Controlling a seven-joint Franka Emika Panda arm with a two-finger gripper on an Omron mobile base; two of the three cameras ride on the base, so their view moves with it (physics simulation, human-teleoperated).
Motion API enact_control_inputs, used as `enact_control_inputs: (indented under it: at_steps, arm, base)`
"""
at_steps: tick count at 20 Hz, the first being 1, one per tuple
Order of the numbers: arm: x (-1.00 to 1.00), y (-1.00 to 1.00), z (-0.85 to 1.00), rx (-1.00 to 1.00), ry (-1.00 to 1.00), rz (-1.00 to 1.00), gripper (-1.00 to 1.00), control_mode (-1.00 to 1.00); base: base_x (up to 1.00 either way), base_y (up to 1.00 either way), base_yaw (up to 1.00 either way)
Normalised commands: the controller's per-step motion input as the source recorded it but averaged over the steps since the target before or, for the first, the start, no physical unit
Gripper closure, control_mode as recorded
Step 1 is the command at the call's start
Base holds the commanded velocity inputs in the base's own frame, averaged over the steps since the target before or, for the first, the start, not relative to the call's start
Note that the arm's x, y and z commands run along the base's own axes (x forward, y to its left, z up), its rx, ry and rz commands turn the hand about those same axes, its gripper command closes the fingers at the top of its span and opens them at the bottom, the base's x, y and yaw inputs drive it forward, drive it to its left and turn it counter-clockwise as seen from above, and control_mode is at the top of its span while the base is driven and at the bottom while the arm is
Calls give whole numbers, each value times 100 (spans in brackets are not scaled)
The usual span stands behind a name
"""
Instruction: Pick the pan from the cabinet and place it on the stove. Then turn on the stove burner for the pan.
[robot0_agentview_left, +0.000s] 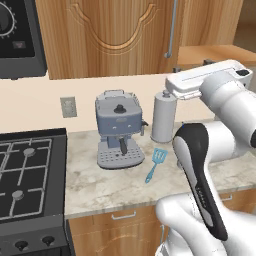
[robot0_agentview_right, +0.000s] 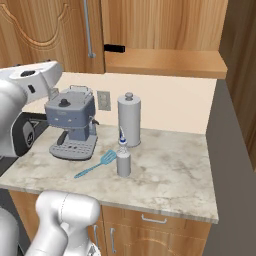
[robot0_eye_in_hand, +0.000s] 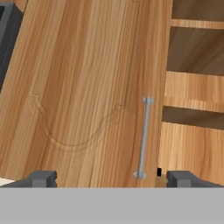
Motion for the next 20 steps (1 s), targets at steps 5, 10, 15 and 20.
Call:
enact_control_inputs:
  at_steps: [5, 10, 15, 20]
  arm:
    - [24, -12, 41, 8, 0, -2, -100, -100]
    - [22, -29, 34, 9, 2, -1, -100, -100]
    - [17, -21, 6, 4, 1, 0, -100, -100]
    - [31, -1, -17, 0, 0, 0, -100, -100]
  base:
    - [0, 0, 0]
    - [0, 0, 0]
    - [0, 0, 0]
    - [0, 0, 0]
